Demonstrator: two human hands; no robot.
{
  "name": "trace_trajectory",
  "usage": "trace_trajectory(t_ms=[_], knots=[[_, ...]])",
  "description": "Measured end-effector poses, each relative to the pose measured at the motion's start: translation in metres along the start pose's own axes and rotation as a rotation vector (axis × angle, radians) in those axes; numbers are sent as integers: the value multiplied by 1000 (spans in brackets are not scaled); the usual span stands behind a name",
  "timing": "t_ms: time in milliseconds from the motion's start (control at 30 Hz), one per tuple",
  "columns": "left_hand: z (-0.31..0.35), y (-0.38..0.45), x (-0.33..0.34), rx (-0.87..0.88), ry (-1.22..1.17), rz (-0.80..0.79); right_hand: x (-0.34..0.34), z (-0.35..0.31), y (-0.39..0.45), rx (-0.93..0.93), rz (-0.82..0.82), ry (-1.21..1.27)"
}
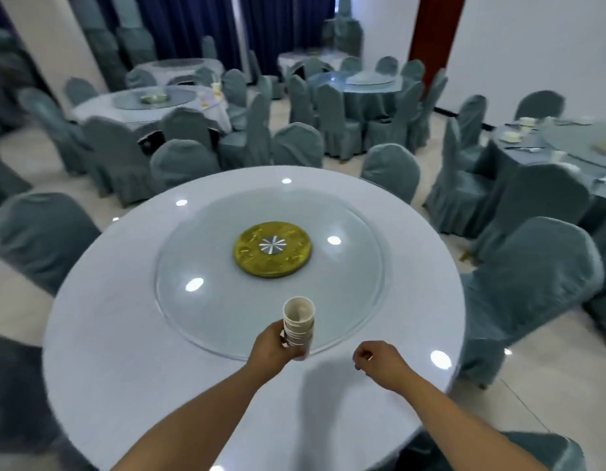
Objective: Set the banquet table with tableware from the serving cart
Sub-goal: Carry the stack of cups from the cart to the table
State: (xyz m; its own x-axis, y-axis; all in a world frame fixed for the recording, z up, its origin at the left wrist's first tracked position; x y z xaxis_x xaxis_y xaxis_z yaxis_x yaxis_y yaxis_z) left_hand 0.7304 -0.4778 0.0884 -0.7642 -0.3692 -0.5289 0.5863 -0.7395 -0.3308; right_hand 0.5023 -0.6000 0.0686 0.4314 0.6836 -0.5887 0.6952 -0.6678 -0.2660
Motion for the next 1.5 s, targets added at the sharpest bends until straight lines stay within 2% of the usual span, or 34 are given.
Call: trace_trajectory(t_ms=[267, 700, 900, 1233, 1500], knots=[[-66, 51, -92, -181, -124, 185, 33, -21, 67, -39, -47, -21], [-180, 143, -165, -323, -166, 273, 90, -21, 139, 90, -61, -58], [-209, 160, -171, -344, -197, 316, 100, -10, 138, 170, -33, -75], [-225, 154, -153, -381, -185, 275, 92, 6, 118, 275, 90, -5], [-232, 122, -123, -597, -133, 180, 76, -2, 82, 254, 150, 74]])
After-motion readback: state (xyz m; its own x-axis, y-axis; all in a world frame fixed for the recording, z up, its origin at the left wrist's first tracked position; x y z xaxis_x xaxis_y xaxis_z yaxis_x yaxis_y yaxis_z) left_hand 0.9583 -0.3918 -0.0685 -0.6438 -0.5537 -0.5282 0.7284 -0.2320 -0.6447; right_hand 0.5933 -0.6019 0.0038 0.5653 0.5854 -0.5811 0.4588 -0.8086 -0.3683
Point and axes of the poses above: each hand's wrist, its own y-axis towards the middle knuckle, its own x-axis out of the palm, z = x × y, the point moved 9 cm from there along y, towards the middle knuckle, and after that the axes turned 12 degrees about -x, right-handed, at the moved point
